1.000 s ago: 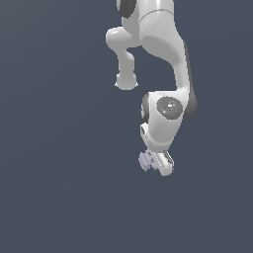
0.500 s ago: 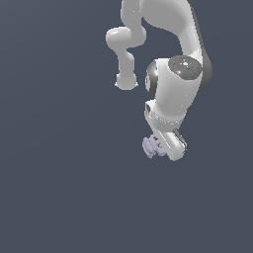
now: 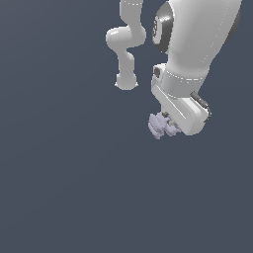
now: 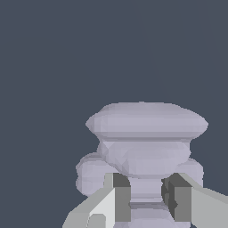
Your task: Pick up the object and move it to a goal position.
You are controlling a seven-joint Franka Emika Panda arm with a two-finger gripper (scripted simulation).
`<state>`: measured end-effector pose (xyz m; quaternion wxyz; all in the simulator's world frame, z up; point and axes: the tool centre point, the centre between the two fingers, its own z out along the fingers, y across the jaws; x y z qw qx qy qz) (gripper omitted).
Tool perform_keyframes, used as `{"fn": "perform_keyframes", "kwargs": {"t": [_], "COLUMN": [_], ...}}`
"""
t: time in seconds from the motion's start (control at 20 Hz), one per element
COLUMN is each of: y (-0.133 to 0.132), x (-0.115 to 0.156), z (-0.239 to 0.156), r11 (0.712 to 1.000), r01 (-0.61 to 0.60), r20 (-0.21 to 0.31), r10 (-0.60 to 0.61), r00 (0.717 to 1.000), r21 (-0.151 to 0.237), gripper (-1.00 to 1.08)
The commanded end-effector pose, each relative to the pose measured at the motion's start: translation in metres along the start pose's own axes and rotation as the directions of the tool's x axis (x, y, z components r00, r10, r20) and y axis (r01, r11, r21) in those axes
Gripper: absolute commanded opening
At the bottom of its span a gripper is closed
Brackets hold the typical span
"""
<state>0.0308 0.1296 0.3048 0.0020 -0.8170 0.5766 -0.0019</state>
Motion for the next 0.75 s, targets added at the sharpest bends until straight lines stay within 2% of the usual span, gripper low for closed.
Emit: {"fn": "perform_keyframes", "kwargs": {"t": [0.0,0.3,0.7], "y": [0.002,0.004,0.003], "x": [-0.003,-0.008,-0.010], "z": [-0.023,-0.060,-0.076], "r11": [1.000,1.000,1.000], "r01": [0.000,0.001,0.002], "r20": [0.000,0.000,0.000], "r10": [0.000,-0.001,-0.002], "r00": [1.000,1.000,1.000], "r21": [-0.003,-0.004,-0.005], "gripper": [-1.00,-1.00,-1.00]}}
